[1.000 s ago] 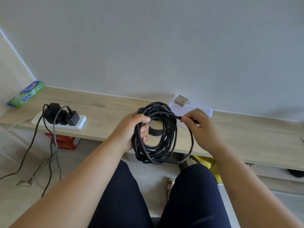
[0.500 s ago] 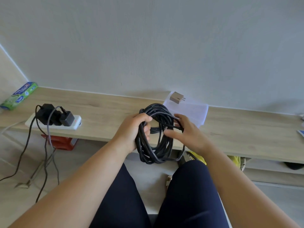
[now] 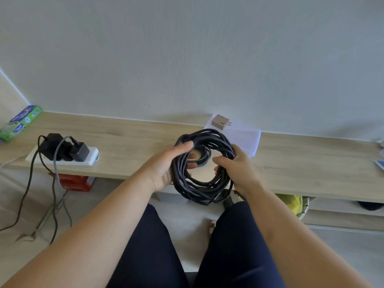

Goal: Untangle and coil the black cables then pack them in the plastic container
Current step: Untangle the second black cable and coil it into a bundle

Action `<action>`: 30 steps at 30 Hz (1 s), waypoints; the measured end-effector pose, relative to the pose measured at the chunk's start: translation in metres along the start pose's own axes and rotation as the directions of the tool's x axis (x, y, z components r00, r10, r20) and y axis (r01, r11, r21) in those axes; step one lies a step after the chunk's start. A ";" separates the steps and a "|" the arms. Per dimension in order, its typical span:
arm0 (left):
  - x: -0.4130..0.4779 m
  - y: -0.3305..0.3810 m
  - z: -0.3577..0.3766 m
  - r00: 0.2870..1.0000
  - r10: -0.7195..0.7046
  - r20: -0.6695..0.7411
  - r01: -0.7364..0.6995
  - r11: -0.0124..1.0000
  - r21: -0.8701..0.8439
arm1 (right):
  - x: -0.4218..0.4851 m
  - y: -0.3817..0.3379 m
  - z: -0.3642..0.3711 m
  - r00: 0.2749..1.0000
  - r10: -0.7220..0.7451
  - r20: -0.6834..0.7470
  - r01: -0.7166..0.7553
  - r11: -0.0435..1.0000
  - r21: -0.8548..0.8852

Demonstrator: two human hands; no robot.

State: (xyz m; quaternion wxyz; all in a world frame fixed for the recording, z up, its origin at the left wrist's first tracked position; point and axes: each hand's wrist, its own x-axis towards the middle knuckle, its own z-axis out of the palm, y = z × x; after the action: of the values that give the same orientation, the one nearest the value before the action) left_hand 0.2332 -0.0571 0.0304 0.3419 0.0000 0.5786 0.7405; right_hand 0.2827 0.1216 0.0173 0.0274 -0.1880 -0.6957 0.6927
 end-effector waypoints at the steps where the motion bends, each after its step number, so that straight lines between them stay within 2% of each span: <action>1: -0.001 -0.003 0.001 0.999 0.026 -0.021 -0.025 0.997 0.071 | 0.002 0.001 0.001 0.999 -0.017 -0.028 0.017 1.000 -0.018; 4: 0.001 -0.015 0.005 0.974 0.151 -0.169 -0.097 0.952 0.290 | 0.005 0.004 0.006 0.996 0.023 -0.089 -0.017 0.998 0.067; 6: 0.006 -0.021 0.003 0.931 0.202 -0.305 -0.113 0.951 0.286 | 0.005 0.007 0.012 0.994 0.097 -0.057 -0.084 0.976 0.198; 7: 0.009 -0.023 -0.001 0.931 0.170 -0.324 -0.104 0.972 0.212 | 0.004 0.010 0.014 0.991 0.130 -0.024 -0.119 0.957 0.265; 8: 0.011 -0.023 -0.004 0.950 0.119 -0.289 -0.094 0.991 0.100 | 0.003 0.013 0.016 0.988 0.156 0.018 -0.153 0.931 0.330; 10: 0.015 -0.028 -0.014 0.993 0.012 -0.113 -0.027 0.991 -0.133 | 0.001 0.021 0.018 0.974 0.191 0.118 -0.224 0.869 0.440; 12: 0.020 -0.040 -0.025 0.998 -0.054 0.021 0.058 0.961 -0.272 | 0.002 0.030 0.019 0.958 0.215 0.189 -0.281 0.839 0.466; 15: 0.034 -0.064 -0.034 0.991 -0.134 -0.019 0.120 0.935 -0.333 | 0.015 0.044 0.021 0.940 0.294 0.173 -0.340 0.849 0.404; 17: 0.044 -0.070 -0.040 0.974 -0.178 -0.144 0.131 0.948 -0.289 | 0.029 0.052 0.025 0.917 0.366 0.161 -0.399 0.848 0.348; 19: 0.059 -0.067 -0.055 0.952 -0.155 -0.264 0.098 0.972 -0.214 | 0.050 0.057 0.040 0.902 0.394 0.177 -0.430 0.853 0.294; 23: 0.083 -0.044 -0.088 0.881 -0.042 -0.471 -0.001 0.996 -0.090 | 0.095 0.053 0.078 0.945 0.270 0.187 -0.302 0.938 0.173; 27: 0.131 -0.020 -0.124 0.861 0.009 -0.508 -0.056 0.995 -0.077 | 0.167 0.055 0.107 0.947 0.259 0.191 -0.262 0.965 -0.011; 30: 0.176 -0.010 -0.151 0.849 0.033 -0.528 -0.085 0.994 -0.074 | 0.223 0.059 0.121 0.951 0.223 0.212 -0.178 0.961 -0.212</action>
State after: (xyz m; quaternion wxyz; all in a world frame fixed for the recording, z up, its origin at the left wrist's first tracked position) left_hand 0.0434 -0.0966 -0.0974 0.1475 -0.2010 0.6140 0.7489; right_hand 0.0530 0.0710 -0.0941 -0.1436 -0.1769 -0.7341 0.6396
